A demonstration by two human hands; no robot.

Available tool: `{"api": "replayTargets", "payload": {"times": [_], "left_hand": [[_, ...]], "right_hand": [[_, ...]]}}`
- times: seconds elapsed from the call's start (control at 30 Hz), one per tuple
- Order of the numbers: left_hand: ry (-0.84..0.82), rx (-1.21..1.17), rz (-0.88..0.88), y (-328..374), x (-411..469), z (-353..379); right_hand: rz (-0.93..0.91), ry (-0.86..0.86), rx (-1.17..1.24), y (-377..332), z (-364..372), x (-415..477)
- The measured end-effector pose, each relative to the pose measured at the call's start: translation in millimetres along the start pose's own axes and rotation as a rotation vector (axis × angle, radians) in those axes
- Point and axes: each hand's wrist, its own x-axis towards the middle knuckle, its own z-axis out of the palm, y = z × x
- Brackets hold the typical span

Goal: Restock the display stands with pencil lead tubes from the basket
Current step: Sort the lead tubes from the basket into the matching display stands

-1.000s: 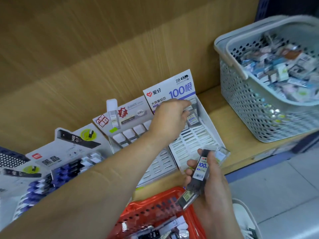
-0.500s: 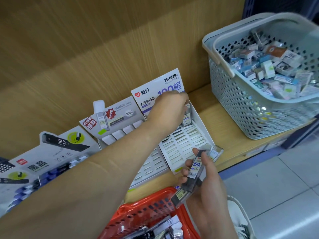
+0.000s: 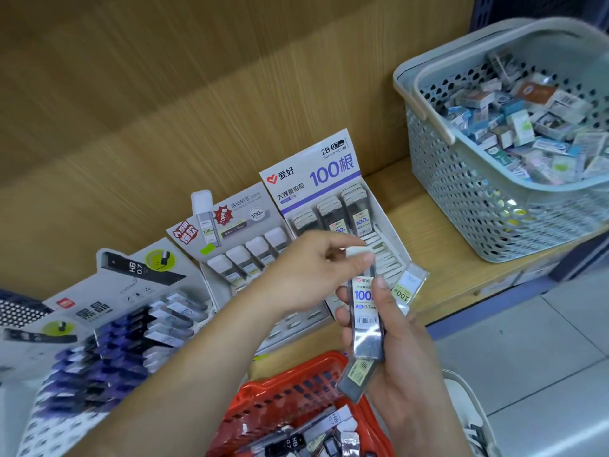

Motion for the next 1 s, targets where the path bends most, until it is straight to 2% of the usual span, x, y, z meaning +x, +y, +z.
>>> {"api": "replayTargets", "payload": {"times": [0.1, 0.2, 0.27, 0.3, 0.5, 0.63, 0.83, 1.0], "left_hand": [[0.103, -0.182, -0.041, -8, -19, -5], [0.394, -0.291, -0.037, -11, -22, -25], [0.584, -0.166, 0.025, -13, -19, -42], [0.624, -0.064, 0.06, -15, -16, -48], [0.571, 0.366, 0.172, -37, 6, -45], [0.528, 0.6, 0.263, -40, 9, -33], [0.49, 0.697, 0.321, -38, 14, -28], [0.465, 0.753, 0.315, -34, 17, -28]], "right_hand": [[0.061, -0.036, -0.091, 4, 4, -3], [0.135, 0.023, -0.001, 10, 1, -3], [0.146, 0.09, 0.144, 12, -3, -2], [0.139, 0.124, 0.212, 13, -5, -1], [0.092, 0.141, 0.423, 17, -1, 2], [0.095, 0.057, 0.45, 17, 1, 2], [0.066, 0.133, 0.471, 13, 3, -1], [0.138, 0.149, 0.419, 10, 5, -8]]}}
